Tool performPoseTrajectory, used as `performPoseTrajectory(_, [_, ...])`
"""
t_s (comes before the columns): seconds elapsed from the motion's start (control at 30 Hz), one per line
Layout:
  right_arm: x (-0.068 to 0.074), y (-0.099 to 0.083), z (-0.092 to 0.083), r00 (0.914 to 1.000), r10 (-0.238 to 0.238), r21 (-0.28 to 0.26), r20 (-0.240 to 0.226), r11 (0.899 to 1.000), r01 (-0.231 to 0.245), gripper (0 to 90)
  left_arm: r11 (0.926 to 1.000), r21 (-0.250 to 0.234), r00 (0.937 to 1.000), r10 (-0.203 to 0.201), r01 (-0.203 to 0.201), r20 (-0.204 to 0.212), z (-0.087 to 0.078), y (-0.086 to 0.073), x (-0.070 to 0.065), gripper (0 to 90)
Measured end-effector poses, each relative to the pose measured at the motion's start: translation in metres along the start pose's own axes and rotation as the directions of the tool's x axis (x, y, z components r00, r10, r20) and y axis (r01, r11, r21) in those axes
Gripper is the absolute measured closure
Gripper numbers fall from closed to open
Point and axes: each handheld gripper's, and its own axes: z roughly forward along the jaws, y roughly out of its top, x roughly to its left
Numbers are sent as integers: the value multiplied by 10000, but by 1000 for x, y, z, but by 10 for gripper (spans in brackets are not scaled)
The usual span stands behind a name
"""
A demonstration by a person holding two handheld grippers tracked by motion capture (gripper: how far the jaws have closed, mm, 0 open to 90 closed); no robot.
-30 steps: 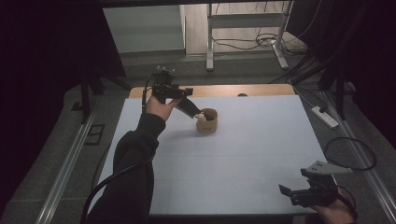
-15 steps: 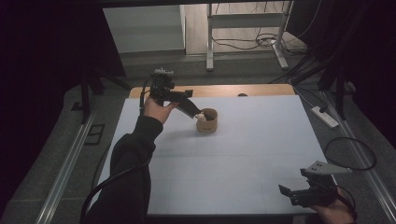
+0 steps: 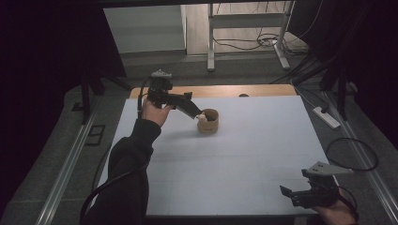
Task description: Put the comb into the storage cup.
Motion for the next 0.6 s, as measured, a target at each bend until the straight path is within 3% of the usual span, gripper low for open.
performPoseTrajectory(0.6, [1,0,0,10000,-50,-3,33,10000,50,0,9956,-497,9964,785,-801,-327,-16,-10,-7,0])
